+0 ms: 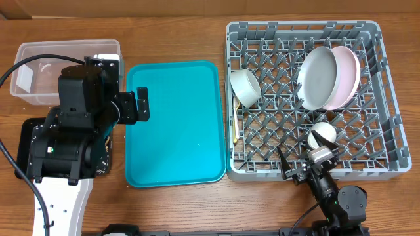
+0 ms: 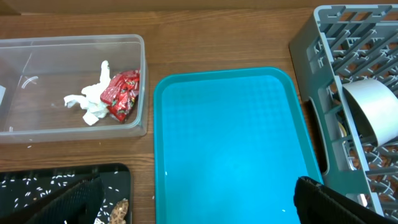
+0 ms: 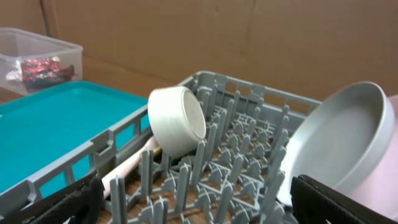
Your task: Sort waste into correct bins and load items into the dishwasher rack
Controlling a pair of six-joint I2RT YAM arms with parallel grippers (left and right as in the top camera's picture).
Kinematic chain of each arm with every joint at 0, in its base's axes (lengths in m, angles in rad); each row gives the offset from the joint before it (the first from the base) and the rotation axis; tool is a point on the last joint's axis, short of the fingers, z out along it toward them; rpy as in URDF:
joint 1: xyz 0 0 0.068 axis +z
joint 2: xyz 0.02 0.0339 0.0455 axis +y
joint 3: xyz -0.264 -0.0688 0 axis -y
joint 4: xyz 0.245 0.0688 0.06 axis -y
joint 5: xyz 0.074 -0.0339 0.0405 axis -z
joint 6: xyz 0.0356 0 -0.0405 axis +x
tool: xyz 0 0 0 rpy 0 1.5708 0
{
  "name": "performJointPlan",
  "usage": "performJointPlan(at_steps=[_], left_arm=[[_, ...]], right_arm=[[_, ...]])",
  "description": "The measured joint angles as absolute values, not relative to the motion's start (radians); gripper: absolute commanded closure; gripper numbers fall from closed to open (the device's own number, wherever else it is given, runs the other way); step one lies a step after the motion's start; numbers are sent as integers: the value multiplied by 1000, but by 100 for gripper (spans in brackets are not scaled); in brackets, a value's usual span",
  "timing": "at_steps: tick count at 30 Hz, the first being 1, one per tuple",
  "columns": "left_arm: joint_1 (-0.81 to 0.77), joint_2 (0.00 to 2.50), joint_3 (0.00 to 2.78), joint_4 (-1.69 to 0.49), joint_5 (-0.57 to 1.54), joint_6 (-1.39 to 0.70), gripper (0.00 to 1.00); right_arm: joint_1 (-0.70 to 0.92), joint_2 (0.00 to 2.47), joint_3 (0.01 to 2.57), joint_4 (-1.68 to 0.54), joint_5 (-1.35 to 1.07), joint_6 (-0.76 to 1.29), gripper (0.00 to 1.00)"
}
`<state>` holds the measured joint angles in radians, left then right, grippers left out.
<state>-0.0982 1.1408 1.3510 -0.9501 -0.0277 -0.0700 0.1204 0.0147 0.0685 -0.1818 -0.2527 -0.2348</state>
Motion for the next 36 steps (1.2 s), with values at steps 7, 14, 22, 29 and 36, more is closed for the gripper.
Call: performJointPlan(at_steps=[7,14,22,29,36], left_arm=[[-98,1141,1351,-950,-28,-70,0],[-98,1141,1351,-950,-28,-70,0],[-98,1141,1351,-950,-28,-70,0],[-98,1141,1351,-950,-28,-70,0],[-98,1133,1350,-965,-36,-70,0]], right_arm=[[121,15,24,-67,-272,-236,0],[123,15,19,-66,-274,-236,0],[125,15,19,-66,-278,-236,0],[125,15,19,-66,-281,-236,0],[125,15,19,-67,-281,-236,0]])
